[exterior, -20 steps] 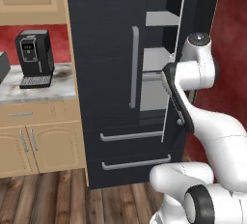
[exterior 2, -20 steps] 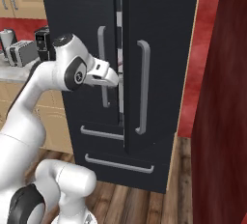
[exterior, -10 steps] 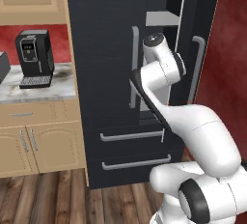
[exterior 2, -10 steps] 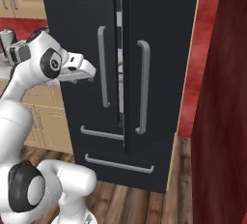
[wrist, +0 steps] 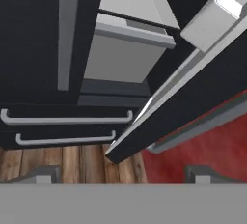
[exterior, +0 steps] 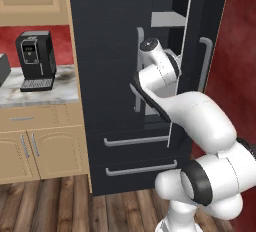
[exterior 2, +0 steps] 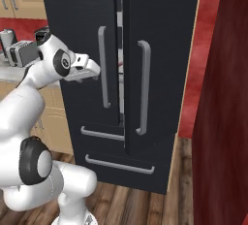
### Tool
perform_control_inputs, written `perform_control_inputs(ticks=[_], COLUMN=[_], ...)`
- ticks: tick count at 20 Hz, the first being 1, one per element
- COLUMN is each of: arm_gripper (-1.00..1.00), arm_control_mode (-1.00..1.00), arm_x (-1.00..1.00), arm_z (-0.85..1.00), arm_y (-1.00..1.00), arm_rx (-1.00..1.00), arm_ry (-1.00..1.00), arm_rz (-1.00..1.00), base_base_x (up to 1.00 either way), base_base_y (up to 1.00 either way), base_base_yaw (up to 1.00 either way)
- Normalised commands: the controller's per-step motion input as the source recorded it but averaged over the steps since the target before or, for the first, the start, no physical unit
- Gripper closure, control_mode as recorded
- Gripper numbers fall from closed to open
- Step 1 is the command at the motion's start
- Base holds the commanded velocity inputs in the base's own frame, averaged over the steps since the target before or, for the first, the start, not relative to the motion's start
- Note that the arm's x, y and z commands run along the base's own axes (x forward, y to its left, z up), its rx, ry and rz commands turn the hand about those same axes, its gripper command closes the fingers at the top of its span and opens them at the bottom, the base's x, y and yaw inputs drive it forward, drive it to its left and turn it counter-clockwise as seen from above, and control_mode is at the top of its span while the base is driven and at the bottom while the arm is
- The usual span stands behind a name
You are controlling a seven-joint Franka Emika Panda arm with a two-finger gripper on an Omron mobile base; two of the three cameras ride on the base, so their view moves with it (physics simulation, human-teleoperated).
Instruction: Move the hot dog bun to the plate on the dining table and place the condiment next to that plate. Then navigate to the fridge and take the sausage and place it on the plate as well.
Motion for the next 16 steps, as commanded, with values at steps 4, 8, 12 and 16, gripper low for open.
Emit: perform_control_inputs(ticks=[4, 8, 12, 16], arm_gripper=[-1.0, -1.0, -1.0, -1.0], arm_control_mode=[-1.0, -1.0, -1.0, -1.0], arm_x=[0.43, 0.56, 0.6, 0.52], arm_z=[-0.01, 0.0, 0.0, -0.01], arm_y=[-0.07, -0.06, -0.01, -0.13], arm_rx=[0.0, 0.0, 0.0, 0.0], arm_ry=[0.0, 0.0, 0.0, 0.0], arm_rz=[0.0, 0.0, 0.01, 0.01], base_base_x=[0.0, 0.0, 0.0, 0.0], base_base_y=[0.0, 0.0, 0.0, 0.0], base_base_yaw=[0.0, 0.0, 0.0, 0.0])
